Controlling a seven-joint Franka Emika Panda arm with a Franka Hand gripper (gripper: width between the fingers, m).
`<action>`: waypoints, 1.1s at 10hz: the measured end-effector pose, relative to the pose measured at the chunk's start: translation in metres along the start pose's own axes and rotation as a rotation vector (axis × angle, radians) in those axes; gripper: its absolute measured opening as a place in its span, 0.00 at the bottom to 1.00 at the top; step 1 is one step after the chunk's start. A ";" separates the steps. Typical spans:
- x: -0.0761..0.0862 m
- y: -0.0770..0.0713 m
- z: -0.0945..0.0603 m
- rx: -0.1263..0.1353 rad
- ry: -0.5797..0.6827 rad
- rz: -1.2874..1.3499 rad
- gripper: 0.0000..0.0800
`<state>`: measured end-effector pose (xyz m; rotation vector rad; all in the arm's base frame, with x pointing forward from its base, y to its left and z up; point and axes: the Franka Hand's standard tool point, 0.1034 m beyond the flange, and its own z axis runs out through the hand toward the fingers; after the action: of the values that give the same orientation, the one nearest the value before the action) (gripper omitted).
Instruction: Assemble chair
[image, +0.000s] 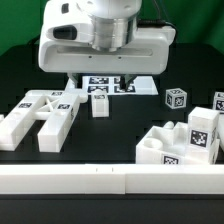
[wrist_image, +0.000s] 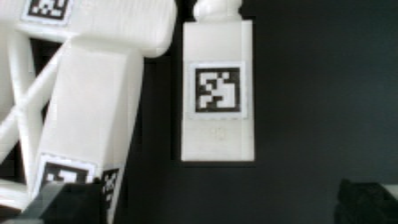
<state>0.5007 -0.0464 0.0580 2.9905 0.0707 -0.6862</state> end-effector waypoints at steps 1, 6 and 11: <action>-0.008 0.001 0.003 -0.004 -0.074 -0.016 0.81; -0.018 0.001 0.025 -0.010 -0.433 -0.022 0.81; -0.005 -0.005 0.031 -0.012 -0.491 -0.055 0.81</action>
Offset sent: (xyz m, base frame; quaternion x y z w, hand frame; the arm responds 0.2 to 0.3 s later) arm -0.0110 -0.0100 -0.0128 -0.0230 -0.1346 0.0275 0.9903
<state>0.4825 -0.0445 0.0326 2.7230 0.1268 -1.3917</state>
